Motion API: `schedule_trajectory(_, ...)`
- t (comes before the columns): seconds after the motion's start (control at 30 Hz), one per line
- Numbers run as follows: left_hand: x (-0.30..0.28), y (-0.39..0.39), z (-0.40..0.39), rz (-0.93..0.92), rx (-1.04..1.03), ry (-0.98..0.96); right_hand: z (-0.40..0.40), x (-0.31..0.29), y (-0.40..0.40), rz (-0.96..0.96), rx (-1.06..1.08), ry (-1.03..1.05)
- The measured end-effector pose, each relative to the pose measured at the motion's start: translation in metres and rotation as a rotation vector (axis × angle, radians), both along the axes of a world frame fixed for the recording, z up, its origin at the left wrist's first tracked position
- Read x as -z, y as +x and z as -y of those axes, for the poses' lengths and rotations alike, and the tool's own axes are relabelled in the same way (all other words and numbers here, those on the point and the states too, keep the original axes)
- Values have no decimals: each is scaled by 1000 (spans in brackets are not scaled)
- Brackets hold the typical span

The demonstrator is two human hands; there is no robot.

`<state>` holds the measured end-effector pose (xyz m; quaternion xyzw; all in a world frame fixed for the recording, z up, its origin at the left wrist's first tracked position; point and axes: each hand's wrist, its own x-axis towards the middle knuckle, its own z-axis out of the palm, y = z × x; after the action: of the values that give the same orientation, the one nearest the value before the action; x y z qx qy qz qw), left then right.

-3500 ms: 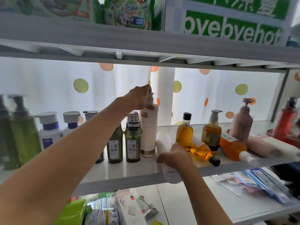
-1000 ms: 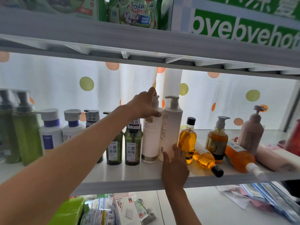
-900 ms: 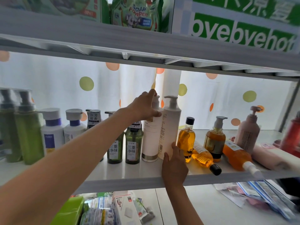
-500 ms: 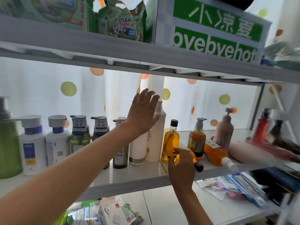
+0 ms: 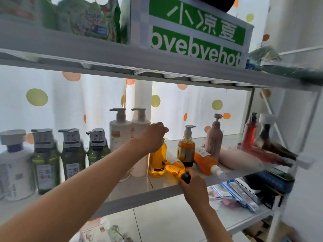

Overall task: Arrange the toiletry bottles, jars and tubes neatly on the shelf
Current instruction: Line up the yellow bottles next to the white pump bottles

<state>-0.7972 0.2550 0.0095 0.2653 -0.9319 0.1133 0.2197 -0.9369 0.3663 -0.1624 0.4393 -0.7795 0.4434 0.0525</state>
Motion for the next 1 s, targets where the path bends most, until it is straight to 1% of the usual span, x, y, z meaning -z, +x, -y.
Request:
schedule_trajectory(0.17, -3, -8, 4, 10, -61, -50, -2, -6, 1, -10, -31, -110)
schedule_trajectory(0.27, -6, -11, 5, 1, -61, -55, 1, -26, 2, 4, -49, -222)
schedule_trajectory(0.37, -8, -13, 5, -10, -71, -53, 6, -54, 2, -9, -90, -255)
schedule_trajectory(0.5, -2, -14, 7, -38, -72, -61, 24, -87, -6, -48, -116, -241)
schedule_trajectory(0.7, 13, -19, 6, -75, -169, -227, 61, -121, -19, -129, -105, -115)
schedule_trajectory(0.83, 17, -27, 2, -120, -210, -193, 80, -129, -25, -170, -99, -19)
schedule_trajectory(1.0, 25, -32, -1, -190, -221, -138, 82, -126, -29, -208, -122, -11)
